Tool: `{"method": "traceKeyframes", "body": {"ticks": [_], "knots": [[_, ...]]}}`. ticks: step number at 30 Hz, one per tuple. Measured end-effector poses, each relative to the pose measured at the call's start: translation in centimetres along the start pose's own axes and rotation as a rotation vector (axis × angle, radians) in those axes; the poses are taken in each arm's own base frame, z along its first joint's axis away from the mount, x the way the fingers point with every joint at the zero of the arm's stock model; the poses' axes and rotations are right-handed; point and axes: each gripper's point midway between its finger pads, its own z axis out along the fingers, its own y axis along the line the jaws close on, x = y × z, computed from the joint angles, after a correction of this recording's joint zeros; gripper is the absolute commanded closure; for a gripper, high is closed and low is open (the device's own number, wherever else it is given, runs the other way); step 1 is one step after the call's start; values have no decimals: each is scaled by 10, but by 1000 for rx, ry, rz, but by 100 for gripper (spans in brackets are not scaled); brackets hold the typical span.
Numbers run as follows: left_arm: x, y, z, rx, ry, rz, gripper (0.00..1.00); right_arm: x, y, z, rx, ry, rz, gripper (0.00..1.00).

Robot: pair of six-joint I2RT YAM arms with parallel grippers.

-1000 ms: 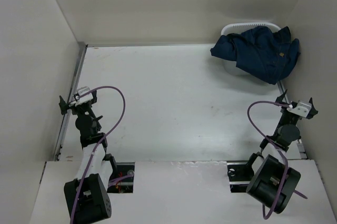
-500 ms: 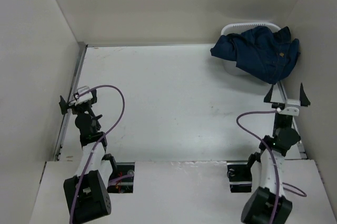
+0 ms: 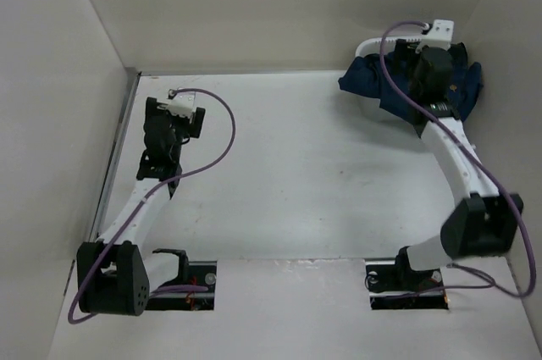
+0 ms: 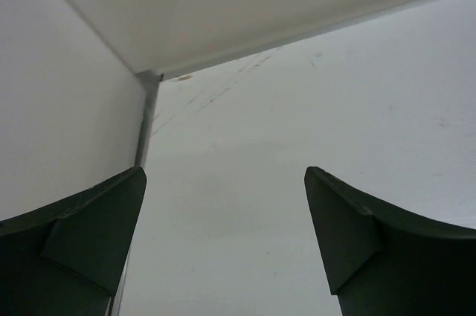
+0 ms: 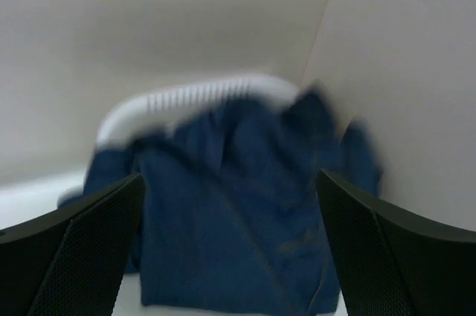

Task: Fold and stack the trousers
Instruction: Grab the trousers from the pile

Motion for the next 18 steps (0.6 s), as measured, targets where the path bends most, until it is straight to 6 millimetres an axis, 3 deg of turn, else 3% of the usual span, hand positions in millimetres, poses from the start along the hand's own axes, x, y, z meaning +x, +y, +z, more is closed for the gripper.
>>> {"method": "traceKeyframes", "body": {"ticks": [1,2,4,5,7,9,13,18], "knots": [[-4,-12,3,41,17,3,11,16,10,12,-12,73,6,0],[-6,-18,5,63,27,5,11,46,28,37,-26,189,32,0],[-4,-34,9,118,57,14,11,72,41,51,-37,269,55,0],[3,-46,10,154,90,23,11,98,46,55,-32,353,64,0],[16,-61,10,199,140,37,11,125,47,69,-3,443,85,0],[27,-70,9,227,176,47,11,144,42,90,43,489,114,0],[45,-76,7,250,238,60,11,153,24,113,132,502,121,0],[50,-68,7,232,252,58,11,168,4,119,186,532,123,0]]}}
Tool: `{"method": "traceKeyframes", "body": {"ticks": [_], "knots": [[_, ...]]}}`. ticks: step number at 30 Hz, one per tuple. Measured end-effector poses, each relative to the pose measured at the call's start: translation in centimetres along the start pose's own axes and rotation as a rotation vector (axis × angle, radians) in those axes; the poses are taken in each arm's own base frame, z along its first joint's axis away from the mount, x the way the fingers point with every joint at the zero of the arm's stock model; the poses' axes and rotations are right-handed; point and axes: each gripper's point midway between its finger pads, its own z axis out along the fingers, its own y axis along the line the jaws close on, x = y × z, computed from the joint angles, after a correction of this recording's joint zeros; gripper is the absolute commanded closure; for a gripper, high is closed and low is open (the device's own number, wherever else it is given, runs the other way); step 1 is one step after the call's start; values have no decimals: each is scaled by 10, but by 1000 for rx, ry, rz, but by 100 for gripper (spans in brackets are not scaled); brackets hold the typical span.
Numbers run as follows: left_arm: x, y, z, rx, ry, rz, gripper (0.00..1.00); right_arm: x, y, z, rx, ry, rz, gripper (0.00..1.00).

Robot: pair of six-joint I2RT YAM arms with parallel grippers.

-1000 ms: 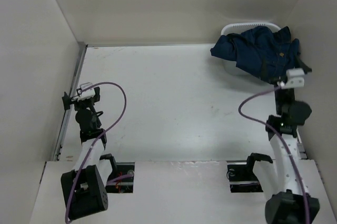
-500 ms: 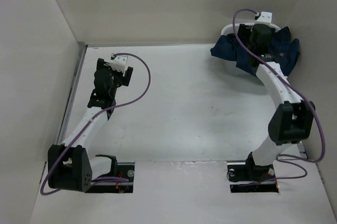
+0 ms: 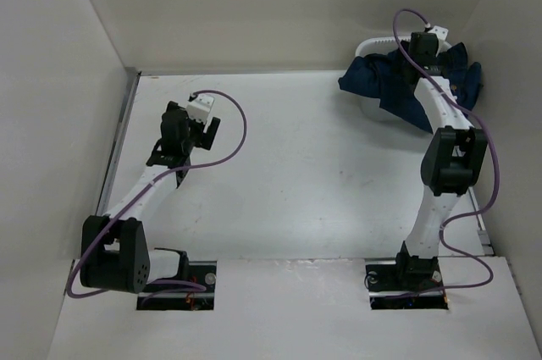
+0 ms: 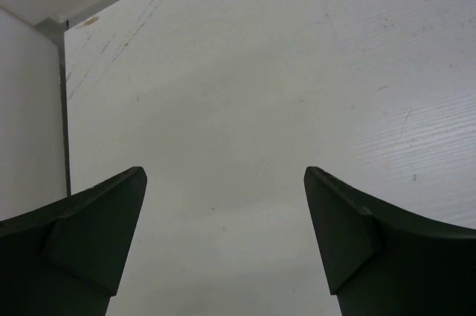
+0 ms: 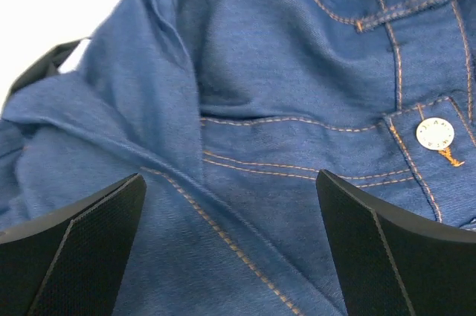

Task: Fold and stack the trousers
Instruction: Grab the trousers from the pile, then move the trousers to the center of the board

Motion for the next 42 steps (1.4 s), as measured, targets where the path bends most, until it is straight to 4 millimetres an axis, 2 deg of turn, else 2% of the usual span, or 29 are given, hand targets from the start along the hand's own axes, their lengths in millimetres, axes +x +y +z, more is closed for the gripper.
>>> {"method": "traceKeyframes", "body": {"ticks": [4,6,7,8,10,11,16,18,20,22,23,24,25,26,27,28,29,30,31,32,33,35,37,38,40,41,42], "knots": [[5,10,0,-24,11,-10,12,15,4,2,-59,59,7,0],[7,15,0,-36,17,-13,12,29,8,3,-92,95,2,31],[7,15,0,-37,19,-14,12,37,10,3,-102,114,2,62],[7,15,0,-36,20,-13,12,47,11,3,-113,139,-3,84],[8,14,0,-34,22,-11,12,50,11,3,-122,151,13,100],[8,14,0,-32,22,-10,12,49,11,3,-125,150,16,100],[13,11,-1,-26,31,-8,12,36,8,-10,-129,115,54,100],[17,10,-4,-25,35,-8,12,24,9,-27,-112,62,50,100],[18,10,-7,-26,33,-8,12,7,18,-51,-110,-1,41,100],[16,11,-13,-30,23,-10,12,-17,30,-87,-75,-116,16,100],[14,12,-15,-35,14,-12,11,-32,44,-116,-73,-197,-3,100],[13,14,-19,-42,2,-17,11,-41,51,-133,-79,-238,-6,100],[10,18,-25,-54,-13,-25,11,-60,69,-166,-111,-321,-24,100],[8,20,-29,-61,-22,-28,11,-67,76,-179,-127,-356,-30,100],[5,24,-33,-72,-36,-34,11,-80,89,-203,-157,-414,-44,100],[1,30,-40,-90,-57,-45,10,-105,112,-248,-212,-521,-72,100],[-1,34,-47,-106,-73,-52,10,-110,116,-257,-221,-543,-74,100],[-7,47,-60,-145,-108,-70,9,-132,148,-317,-309,-661,-108,99],[-7,47,-61,-147,-110,-70,8,-133,149,-320,-314,-666,-108,99],[-11,56,-68,-171,-129,-80,8,-135,166,-348,-366,-707,-124,97],[-14,64,-74,-195,-145,-88,8,-135,180,-372,-408,-737,-136,96],[-18,84,-87,-262,-169,-105,7,-115,215,-412,-506,-769,-179,90],[-17,105,-98,-327,-176,-121,6,-85,247,-431,-574,-760,-241,84],[-16,115,-103,-357,-175,-128,6,-59,269,-438,-613,-741,-283,77],[-15,130,-109,-406,-169,-135,4,-3,309,-443,-681,-684,-366,49],[-15,138,-113,-434,-166,-138,4,29,327,-443,-714,-645,-413,27],[-15,146,-117,-464,-164,-138,4,62,342,-444,-748,-606,-469,9]]}}
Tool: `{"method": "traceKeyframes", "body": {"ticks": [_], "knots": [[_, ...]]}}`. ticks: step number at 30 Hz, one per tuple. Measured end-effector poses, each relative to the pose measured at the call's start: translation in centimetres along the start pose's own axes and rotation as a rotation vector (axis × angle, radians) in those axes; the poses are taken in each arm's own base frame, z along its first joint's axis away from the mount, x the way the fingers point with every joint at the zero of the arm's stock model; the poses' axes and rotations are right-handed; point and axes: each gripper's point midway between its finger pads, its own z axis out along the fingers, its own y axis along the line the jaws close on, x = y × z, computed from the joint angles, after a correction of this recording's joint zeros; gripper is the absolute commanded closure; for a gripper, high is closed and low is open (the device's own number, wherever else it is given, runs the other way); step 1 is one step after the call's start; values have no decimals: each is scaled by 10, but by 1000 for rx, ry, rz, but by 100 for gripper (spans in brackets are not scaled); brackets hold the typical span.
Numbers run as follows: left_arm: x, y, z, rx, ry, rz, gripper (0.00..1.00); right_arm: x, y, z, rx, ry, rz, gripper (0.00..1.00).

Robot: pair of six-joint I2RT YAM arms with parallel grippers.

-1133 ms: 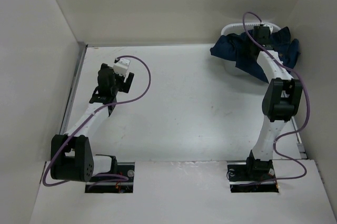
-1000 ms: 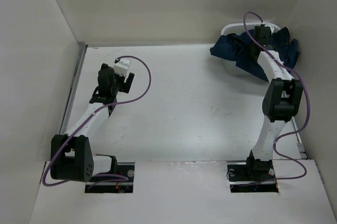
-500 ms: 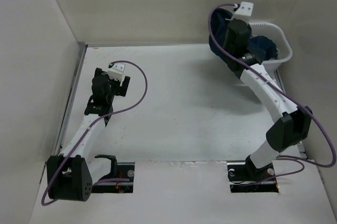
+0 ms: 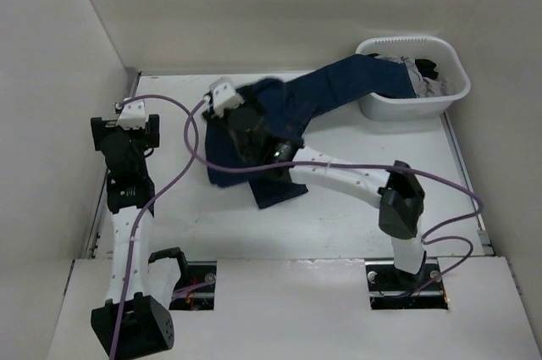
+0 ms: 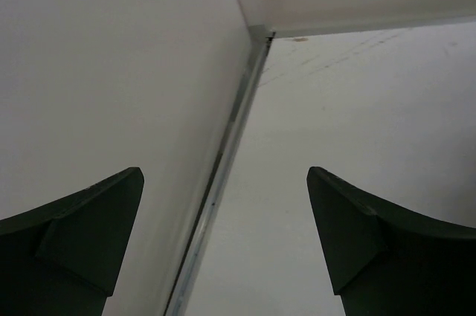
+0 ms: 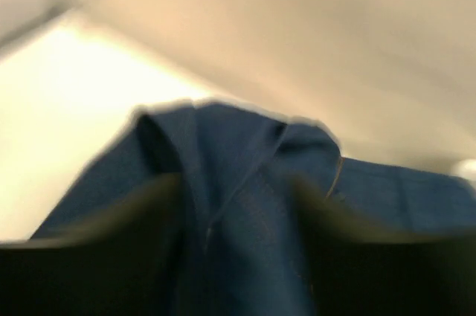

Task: Fold and stack the trousers
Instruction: Move the trousers to the center of the board, then flatten the trousers out

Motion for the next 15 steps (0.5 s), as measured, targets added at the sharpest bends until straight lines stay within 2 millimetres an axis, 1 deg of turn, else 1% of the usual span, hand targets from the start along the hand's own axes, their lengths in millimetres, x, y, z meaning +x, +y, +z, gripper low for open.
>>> {"method": "traceKeyframes", "body": {"ticks": [1,2,4,5,6,7,8,9,10,11,13,14,15], "knots": [[-2,7,0,-28,1,6,4,23,33,-4,-77,42,-12,0],[-4,12,0,-48,1,12,4,45,64,-14,-166,89,-28,0],[-5,20,-1,-83,5,21,3,79,113,-41,-345,169,-25,0],[-5,23,-2,-94,8,23,3,88,129,-55,-415,198,10,0],[-4,25,-2,-100,14,25,4,98,141,-71,-481,234,59,0],[-3,25,-3,-101,22,27,5,103,144,-81,-522,258,91,0],[-1,24,-3,-92,36,32,6,109,139,-92,-546,288,147,0],[3,21,-4,-71,56,37,7,114,127,-101,-548,321,205,0],[8,15,-5,-41,78,42,8,119,100,-109,-522,358,303,1],[13,8,-6,-5,101,46,9,120,81,-110,-488,374,356,3],[24,-12,-10,94,152,53,11,120,21,-102,-363,377,536,16],[31,-27,-12,157,182,58,12,125,-16,-97,-273,376,644,21],[38,-42,-15,220,210,64,13,132,-41,-96,-203,378,715,23]]}}
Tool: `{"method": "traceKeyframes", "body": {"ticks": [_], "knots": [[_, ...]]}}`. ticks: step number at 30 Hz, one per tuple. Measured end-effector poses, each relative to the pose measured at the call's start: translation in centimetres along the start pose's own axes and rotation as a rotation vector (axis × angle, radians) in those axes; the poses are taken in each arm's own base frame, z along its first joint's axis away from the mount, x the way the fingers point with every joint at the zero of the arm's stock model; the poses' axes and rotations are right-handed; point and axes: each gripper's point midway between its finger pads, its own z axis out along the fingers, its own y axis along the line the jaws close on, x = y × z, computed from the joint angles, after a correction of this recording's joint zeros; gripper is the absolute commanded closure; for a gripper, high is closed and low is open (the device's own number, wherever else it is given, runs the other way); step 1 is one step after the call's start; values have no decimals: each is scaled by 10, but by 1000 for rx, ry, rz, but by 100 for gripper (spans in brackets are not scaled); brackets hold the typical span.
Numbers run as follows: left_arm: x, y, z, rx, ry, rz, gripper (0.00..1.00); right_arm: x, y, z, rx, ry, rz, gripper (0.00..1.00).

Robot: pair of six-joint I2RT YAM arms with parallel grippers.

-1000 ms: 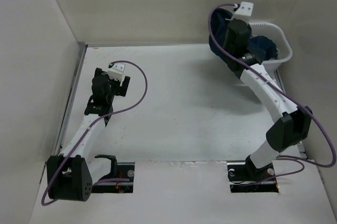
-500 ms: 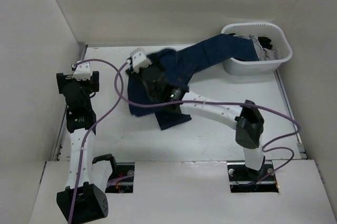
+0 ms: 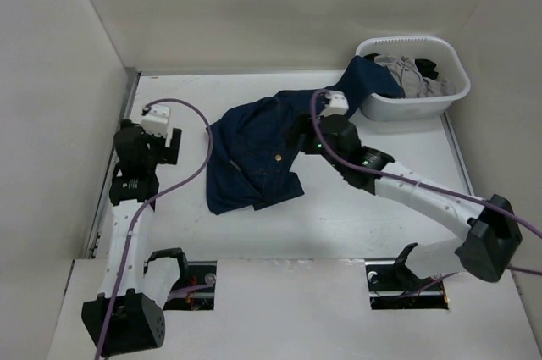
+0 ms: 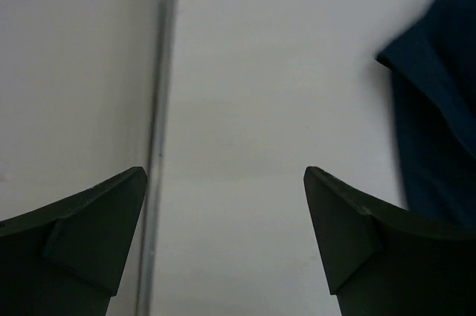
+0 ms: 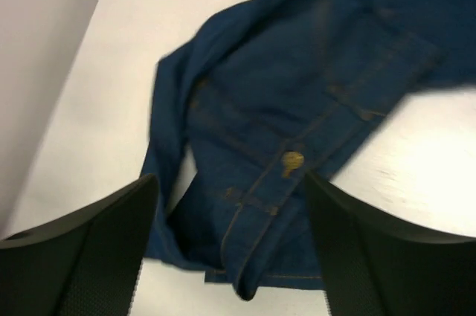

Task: Fold and stack the trousers
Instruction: Flatten the trousers out

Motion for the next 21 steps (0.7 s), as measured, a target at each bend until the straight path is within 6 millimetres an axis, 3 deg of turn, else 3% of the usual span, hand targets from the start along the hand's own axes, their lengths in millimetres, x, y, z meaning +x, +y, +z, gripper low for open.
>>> {"method": "traceKeyframes", "body": {"ticks": [2,4,6,7,9,11,17,21], "knots": [[15,-39,0,144,63,29,15,-1,-38,-6,71,-15,137,25],[29,-86,-6,308,128,74,16,30,-49,-5,86,59,207,25],[40,-131,-19,464,174,124,16,83,-50,-1,83,206,255,23],[45,-148,-26,526,189,142,16,100,-51,-1,86,255,267,21],[52,-166,-35,591,214,156,16,140,-52,-2,94,368,301,17],[62,-181,-41,639,246,165,16,166,-51,-5,94,453,329,15],[94,-216,-60,755,317,242,16,188,-35,4,42,519,374,25],[109,-230,-69,799,342,292,16,196,-24,13,10,546,383,42]]}}
